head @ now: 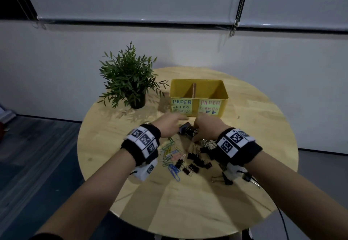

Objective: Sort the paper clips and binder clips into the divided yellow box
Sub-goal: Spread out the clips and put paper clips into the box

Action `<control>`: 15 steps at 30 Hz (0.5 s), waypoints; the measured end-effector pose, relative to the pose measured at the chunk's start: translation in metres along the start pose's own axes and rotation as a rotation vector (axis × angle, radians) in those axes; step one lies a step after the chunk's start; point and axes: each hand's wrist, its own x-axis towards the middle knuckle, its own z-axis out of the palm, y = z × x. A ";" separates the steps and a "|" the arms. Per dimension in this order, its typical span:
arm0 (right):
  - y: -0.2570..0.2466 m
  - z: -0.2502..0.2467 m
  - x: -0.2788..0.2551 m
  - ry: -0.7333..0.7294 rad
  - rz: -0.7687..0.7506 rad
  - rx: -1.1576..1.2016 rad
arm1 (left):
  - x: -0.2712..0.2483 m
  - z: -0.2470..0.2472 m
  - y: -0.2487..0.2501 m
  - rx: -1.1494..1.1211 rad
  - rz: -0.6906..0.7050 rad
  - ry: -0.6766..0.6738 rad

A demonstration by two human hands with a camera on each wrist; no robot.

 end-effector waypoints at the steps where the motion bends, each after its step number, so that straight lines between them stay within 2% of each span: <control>1: -0.003 0.003 -0.001 0.021 -0.001 0.035 | 0.004 0.007 0.004 0.078 0.037 -0.062; 3: -0.005 0.007 -0.002 0.057 -0.007 0.101 | 0.014 0.013 0.009 0.199 0.063 -0.086; 6: 0.000 0.014 -0.006 0.093 0.003 0.134 | 0.022 0.012 0.008 0.297 0.018 -0.063; 9: 0.004 0.023 -0.011 0.123 -0.006 0.210 | 0.021 0.012 0.003 0.389 0.039 -0.007; 12: 0.010 0.026 -0.013 0.158 -0.020 0.222 | 0.011 0.013 0.002 0.556 0.145 0.088; 15: 0.013 0.024 -0.012 0.212 -0.033 0.214 | 0.000 0.011 0.005 0.676 0.351 0.218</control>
